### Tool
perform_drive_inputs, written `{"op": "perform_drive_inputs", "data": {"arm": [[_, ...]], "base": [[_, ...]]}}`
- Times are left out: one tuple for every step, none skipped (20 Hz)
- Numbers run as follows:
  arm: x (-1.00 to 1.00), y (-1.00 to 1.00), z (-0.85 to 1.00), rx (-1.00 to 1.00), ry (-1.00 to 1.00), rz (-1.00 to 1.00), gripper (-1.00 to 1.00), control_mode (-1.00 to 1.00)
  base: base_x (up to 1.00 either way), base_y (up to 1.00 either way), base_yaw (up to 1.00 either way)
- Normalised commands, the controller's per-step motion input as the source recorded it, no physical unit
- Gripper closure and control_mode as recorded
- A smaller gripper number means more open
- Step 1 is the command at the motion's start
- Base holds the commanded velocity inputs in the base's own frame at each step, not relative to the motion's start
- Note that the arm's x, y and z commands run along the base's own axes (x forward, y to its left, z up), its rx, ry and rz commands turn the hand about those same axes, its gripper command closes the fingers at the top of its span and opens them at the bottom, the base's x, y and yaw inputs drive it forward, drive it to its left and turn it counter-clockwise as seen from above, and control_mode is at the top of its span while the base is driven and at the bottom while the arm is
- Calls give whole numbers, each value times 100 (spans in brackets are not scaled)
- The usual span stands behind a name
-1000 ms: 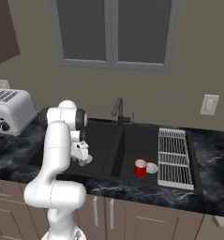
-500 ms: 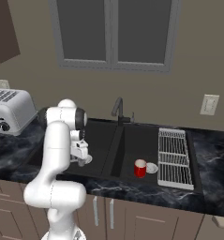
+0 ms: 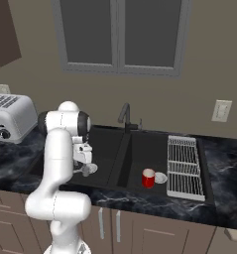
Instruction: Move any existing items from the left basin to the right basin for drying. Then move the measuring cup from the counter to the left basin of the sink for washing.
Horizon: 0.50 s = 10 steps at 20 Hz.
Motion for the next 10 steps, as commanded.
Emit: {"op": "perform_drive_inputs", "data": {"arm": [[-14,0,41,0,1,0,-100,-100],[-14,0,42,0,1,0,-100,-100],[-18,0,43,0,1,0,-100,-100],[-22,0,44,0,0,0,-100,-100],[-21,0,41,0,1,0,-100,-100],[-22,0,39,0,1,0,-100,-100],[-24,0,39,0,1,0,-100,-100],[-28,0,40,0,0,0,-100,-100],[-29,0,38,0,0,0,-100,-100],[-29,0,37,0,1,0,-100,-100]], "base": [[0,0,0],[0,0,0],[0,0,0],[0,0,0],[0,0,0],[0,0,0],[0,0,0],[0,0,0],[0,0,0],[0,0,0]]}}
